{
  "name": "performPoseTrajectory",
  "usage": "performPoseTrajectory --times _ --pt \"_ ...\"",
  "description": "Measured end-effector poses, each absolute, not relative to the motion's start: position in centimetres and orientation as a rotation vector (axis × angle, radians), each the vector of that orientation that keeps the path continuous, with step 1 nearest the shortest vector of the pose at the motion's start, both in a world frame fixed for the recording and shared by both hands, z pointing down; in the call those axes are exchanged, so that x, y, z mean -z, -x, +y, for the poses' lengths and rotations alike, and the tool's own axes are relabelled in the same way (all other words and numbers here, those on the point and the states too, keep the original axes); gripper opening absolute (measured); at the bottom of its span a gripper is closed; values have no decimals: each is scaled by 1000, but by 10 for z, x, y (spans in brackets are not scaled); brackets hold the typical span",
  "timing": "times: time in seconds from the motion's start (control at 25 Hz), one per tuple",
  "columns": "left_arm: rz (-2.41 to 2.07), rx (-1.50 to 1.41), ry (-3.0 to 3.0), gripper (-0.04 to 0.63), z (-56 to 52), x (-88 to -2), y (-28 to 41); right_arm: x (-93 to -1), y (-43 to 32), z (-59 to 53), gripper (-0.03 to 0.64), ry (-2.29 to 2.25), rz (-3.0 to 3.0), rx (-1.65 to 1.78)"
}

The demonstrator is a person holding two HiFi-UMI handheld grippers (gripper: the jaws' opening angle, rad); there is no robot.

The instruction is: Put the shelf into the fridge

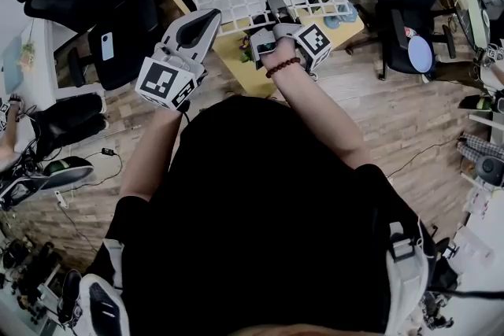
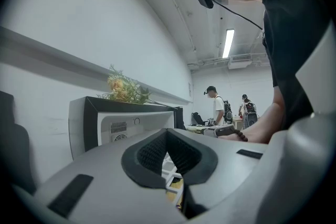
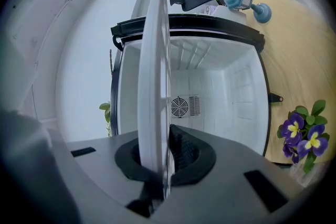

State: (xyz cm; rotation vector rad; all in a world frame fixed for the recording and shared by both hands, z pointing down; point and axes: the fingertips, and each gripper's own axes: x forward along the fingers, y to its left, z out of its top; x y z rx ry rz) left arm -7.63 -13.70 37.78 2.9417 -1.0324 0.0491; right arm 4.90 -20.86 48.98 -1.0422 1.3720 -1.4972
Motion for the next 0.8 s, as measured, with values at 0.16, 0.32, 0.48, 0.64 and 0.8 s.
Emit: performPoseTrajectory --times 0.16,0.32,0.48,0.64,0.8 --pt "-1024 -52 -2944 18 -138 -379 74 -486 -49 -208 43 1043 1392 1481" --pt "-1025 -45 -2930 18 -139 -380 74 -488 -48 -208 43 1034 1383 1491" --pt "-1027 -45 -2937 18 -137 -380 74 -491 -48 -209 43 1025 1384 1495" --pt "-1035 -54 -2938 18 -137 -380 76 -489 -47 -209 43 1028 1392 1498" --pt "-1030 -59 -2930 18 -137 -383 77 -487 -47 -209 43 1034 1413 1487"
